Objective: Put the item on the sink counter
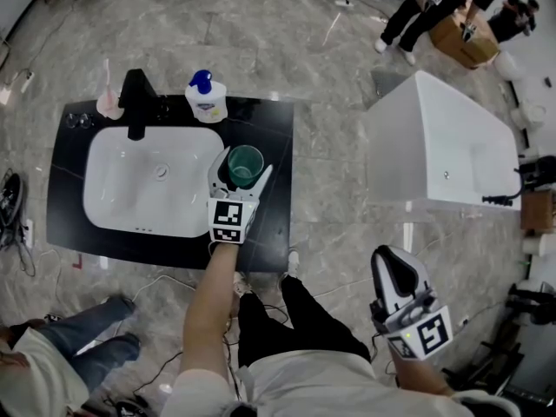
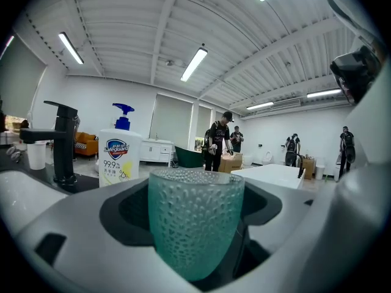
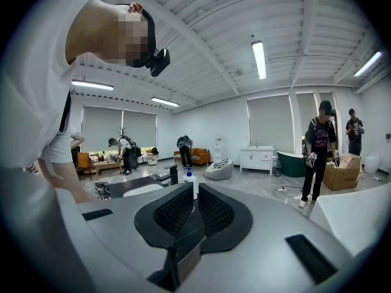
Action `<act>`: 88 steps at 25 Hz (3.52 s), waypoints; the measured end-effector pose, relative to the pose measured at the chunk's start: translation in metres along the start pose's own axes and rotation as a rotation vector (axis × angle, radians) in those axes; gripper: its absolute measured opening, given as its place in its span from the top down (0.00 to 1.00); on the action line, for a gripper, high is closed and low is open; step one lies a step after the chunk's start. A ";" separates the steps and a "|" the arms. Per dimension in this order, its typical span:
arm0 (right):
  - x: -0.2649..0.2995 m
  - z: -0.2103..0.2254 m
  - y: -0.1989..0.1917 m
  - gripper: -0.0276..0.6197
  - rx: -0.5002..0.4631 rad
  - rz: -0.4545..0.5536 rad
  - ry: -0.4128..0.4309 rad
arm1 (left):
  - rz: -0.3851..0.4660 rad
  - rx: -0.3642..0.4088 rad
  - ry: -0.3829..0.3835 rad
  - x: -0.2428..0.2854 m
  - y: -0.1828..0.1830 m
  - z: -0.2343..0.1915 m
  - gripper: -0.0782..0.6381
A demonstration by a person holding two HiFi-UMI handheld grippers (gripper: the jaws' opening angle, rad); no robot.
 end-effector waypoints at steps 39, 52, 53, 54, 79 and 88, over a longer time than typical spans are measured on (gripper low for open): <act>0.050 -0.020 -0.012 0.88 0.005 0.029 0.058 | -0.052 0.049 -0.050 -0.001 -0.016 0.006 0.35; 0.061 -0.026 -0.021 0.88 0.023 0.026 0.038 | -0.078 0.045 -0.084 -0.004 -0.020 0.012 0.24; 0.061 -0.026 -0.020 0.88 0.023 0.027 0.038 | -0.078 0.043 -0.082 -0.005 -0.021 0.011 0.24; 0.061 -0.026 -0.020 0.88 0.023 0.027 0.037 | -0.079 0.040 -0.081 -0.007 -0.021 0.010 0.23; 0.048 -0.065 -0.005 0.88 0.003 0.053 0.026 | -0.101 0.022 -0.135 -0.024 -0.018 0.008 0.11; 0.032 -0.061 0.001 0.88 -0.005 0.052 -0.023 | -0.102 0.019 -0.131 -0.021 -0.021 0.010 0.09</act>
Point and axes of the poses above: the fingertips, and each gripper's own axes: x forward along the fingers, z to its right, y out of its top, the point moved 2 cm from there along -x, backward along the fingers, and after that the axes turned 2 degrees about -z, right-handed, at the moved point
